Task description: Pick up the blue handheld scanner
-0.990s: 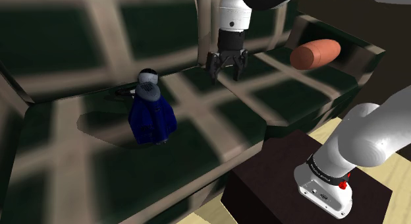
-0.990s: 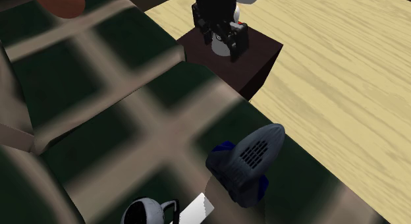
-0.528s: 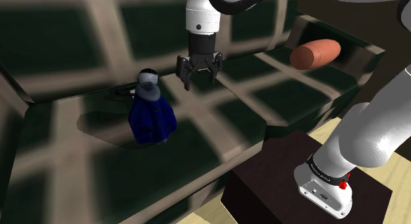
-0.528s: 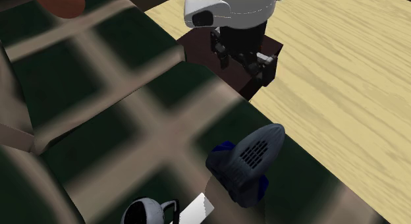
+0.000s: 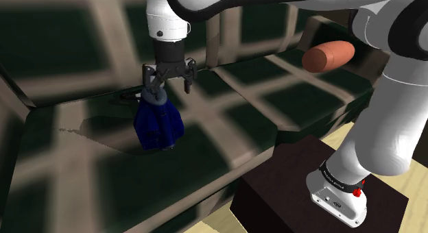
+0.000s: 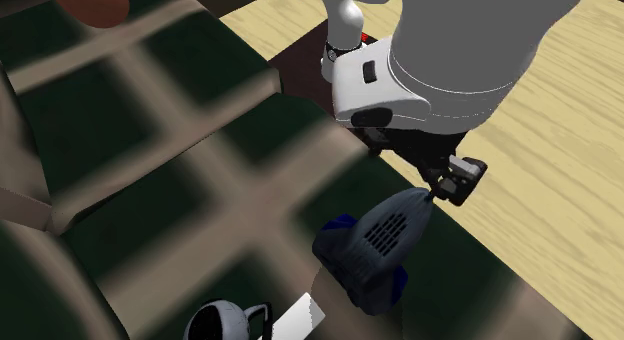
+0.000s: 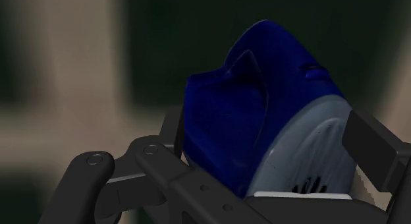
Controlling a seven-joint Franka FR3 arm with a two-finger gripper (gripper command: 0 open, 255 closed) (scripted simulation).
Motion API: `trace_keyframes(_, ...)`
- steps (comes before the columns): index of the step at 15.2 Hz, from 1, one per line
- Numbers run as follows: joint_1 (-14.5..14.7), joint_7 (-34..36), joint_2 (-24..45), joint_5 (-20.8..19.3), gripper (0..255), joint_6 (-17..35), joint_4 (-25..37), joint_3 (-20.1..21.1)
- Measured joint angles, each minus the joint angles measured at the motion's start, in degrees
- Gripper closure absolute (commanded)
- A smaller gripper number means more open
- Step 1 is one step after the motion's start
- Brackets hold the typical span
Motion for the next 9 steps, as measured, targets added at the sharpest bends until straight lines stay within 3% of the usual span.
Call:
trace_keyframes(3, 3.2, 2.8, 6.5, -3.3, 0, -2.1, 8.4, 0.4)
trace_keyframes(9, 3.5, 2.9, 7.9, -4.0, 0, 1.4, 6.2, 0.2)
